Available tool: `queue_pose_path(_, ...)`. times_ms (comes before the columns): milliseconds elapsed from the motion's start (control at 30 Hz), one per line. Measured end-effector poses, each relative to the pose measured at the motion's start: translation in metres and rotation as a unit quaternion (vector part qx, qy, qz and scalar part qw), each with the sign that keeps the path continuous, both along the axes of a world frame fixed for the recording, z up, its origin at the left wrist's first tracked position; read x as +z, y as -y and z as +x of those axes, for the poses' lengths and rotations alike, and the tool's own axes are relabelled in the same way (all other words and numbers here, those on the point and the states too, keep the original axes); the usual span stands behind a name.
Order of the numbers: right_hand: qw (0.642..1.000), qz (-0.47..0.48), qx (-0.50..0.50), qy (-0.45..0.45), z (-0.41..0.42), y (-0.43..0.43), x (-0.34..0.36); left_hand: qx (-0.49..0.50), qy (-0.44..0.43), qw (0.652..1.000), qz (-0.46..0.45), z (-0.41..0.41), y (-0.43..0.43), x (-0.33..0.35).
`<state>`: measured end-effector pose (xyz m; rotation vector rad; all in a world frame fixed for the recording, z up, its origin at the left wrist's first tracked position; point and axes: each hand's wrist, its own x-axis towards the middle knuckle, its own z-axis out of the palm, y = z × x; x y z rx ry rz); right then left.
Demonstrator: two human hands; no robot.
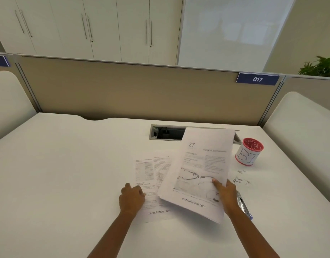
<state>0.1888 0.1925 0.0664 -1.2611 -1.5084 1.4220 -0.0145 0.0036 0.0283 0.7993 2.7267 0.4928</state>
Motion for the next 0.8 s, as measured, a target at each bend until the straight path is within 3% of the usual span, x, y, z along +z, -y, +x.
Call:
queue_pose_path(133, 0.994, -0.043, 0.073, 0.066, 0.0, 0.007, -0.018, 0.063, 0.0, 0.996, -0.069, 0.005, -0.005, 0.007)
queue_pose_path(333, 0.976, -0.029, 0.123, 0.177, -0.025, 0.021, -0.033, 0.13, 0.096, 0.986, -0.036, 0.007, -0.017, 0.013)
queue_pose_path(600, 0.952, 0.007, 0.169, 0.256, -0.052, 0.034, -0.034, 0.165, 0.234, 0.958, 0.023, 0.006, -0.032, 0.022)
queue_pose_path(800, 0.959, -0.012, 0.16, 0.232, -0.046, 0.031, -0.029, 0.222, 0.384, 0.871, 0.211, 0.005, -0.033, 0.019)
